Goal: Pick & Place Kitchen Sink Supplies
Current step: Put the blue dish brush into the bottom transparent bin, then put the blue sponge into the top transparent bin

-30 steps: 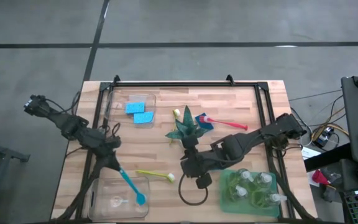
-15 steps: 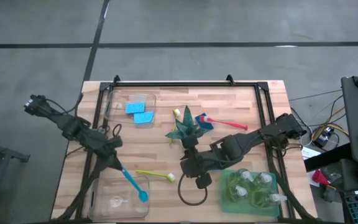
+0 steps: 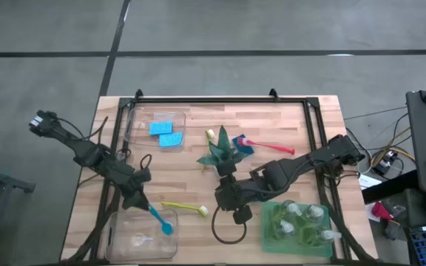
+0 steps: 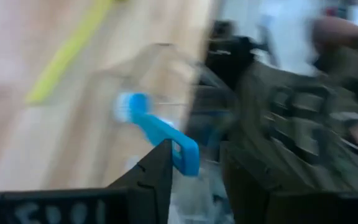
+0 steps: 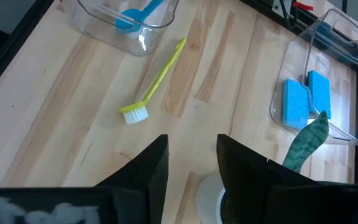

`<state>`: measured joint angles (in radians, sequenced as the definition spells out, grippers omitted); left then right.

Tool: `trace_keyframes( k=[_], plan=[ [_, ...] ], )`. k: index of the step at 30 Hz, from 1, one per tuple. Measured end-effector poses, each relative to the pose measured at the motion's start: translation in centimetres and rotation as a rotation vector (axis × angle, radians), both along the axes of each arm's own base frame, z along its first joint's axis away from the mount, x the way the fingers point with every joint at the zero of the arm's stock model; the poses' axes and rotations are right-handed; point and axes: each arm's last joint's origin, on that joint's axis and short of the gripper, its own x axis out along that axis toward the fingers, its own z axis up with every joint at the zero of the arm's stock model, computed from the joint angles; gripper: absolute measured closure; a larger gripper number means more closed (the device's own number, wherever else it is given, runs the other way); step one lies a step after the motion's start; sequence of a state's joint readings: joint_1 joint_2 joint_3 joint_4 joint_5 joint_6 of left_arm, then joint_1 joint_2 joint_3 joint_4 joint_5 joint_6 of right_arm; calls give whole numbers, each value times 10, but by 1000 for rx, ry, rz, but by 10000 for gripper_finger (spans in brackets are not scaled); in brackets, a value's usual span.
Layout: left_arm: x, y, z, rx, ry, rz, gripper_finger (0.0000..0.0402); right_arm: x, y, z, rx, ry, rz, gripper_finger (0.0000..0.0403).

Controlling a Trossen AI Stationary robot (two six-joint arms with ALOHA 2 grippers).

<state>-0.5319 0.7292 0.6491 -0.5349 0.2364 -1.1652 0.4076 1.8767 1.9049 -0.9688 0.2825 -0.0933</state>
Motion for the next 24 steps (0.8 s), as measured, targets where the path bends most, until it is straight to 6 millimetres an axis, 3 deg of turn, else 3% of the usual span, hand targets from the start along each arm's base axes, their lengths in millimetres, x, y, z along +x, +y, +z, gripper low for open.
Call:
trace_keyframes(
  k=[5,9,16,24],
  plan=[
    [1,-12,13,-106,-124,-119,259,0,0,0,0,1,0,275],
    [-2,-15,11,-114,-70,-105,259,0,0,0,1,1,-1,272],
    [-1,-12,7,9,-125,-16,263,-1,0,-1,3,13,-8,276],
    [13,-12,18,212,-437,111,262,-11,-2,-8,47,157,-5,289]
  ],
)
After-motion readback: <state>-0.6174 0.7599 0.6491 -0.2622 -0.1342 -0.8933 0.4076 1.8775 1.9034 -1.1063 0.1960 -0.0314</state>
